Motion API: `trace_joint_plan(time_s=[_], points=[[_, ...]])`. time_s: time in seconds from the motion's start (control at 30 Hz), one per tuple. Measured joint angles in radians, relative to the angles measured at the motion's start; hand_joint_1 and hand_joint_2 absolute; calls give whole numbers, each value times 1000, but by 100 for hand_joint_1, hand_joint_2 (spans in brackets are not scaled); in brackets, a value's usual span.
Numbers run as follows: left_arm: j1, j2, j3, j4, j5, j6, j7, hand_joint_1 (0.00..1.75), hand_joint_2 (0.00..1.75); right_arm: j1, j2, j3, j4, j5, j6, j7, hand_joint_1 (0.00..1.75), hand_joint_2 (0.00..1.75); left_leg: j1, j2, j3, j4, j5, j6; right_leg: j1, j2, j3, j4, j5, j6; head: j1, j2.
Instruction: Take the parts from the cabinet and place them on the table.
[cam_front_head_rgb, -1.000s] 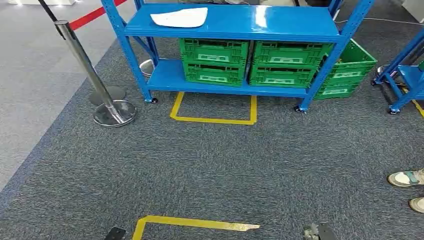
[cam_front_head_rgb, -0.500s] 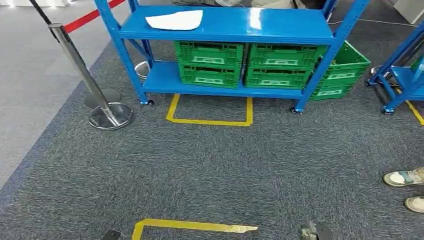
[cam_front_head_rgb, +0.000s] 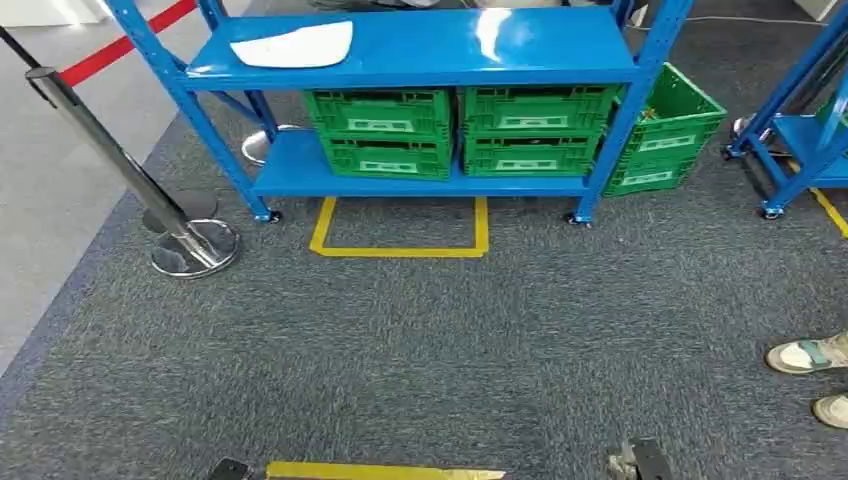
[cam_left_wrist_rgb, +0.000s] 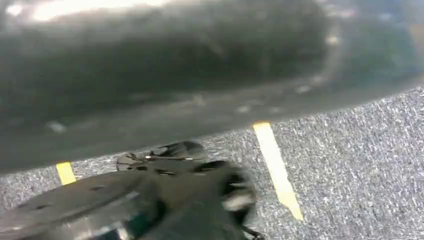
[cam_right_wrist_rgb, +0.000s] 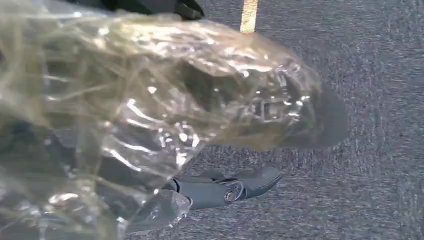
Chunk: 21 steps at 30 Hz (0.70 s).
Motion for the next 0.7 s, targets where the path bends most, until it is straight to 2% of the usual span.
trace_joint_plan(time_s=[0.03,0.07,0.1,0.13,0.17,0.2,0.23,0.27,0.3,0.33,0.47,0.7], points=[[4,0,-1,0,1,4,0,0,0,3,0,0,0,0,0,0,0,0,-4,0,-26,5,31,8,4,4,12,0,-8,0,1,0],[6,0,-1,0,2,7,0,0,0,5,0,0,0,0,0,0,0,0,-9,-1,-32,-28,87,19,8,8,25,0,-17,-1,0,0],[6,-1,-1,0,2,10,0,0,0,4,0,0,0,0,0,0,0,0,-16,-1,-24,-90,156,33,13,11,39,-1,-25,-1,-1,0],[6,-1,-1,0,3,13,0,0,0,2,0,0,0,0,0,0,0,0,-26,-5,-10,-177,230,52,17,13,54,-2,-35,-2,0,0],[7,3,-1,0,5,14,1,0,0,5,6,0,-1,0,0,0,0,0,-38,-12,-7,-229,268,73,13,14,42,-5,-41,-3,2,0],[8,5,-1,0,5,15,1,0,0,2,10,0,-2,0,0,1,0,0,-40,-13,-2,-234,261,86,23,19,58,-3,-49,5,9,0],[8,4,-1,0,5,15,2,0,0,2,8,0,-1,0,0,1,0,0,-39,-12,13,-266,254,74,20,19,52,2,-50,3,7,0],[7,1,-1,0,5,15,2,0,0,3,7,0,-1,0,0,1,0,0,-35,-13,25,-295,222,21,20,18,45,3,-49,3,5,0],[8,1,-1,0,6,15,2,0,0,5,7,0,0,0,0,2,0,0,-34,-15,21,-288,230,13,19,16,44,2,-49,3,7,0],[9,2,-1,0,6,16,3,0,0,5,7,0,0,0,-1,2,0,0,-36,-17,21,-289,227,25,18,15,46,0,-50,5,4,0],[4,-3,-1,0,9,18,10,0,0,0,7,2,0,1,-2,2,0,0,-36,-17,23,-289,221,33,18,15,52,-9,-53,8,6,0],[3,-5,-1,0,12,19,11,0,0,0,6,5,0,2,-3,2,0,0,-37,-17,30,-289,217,40,17,15,53,-17,-54,12,6,0]])
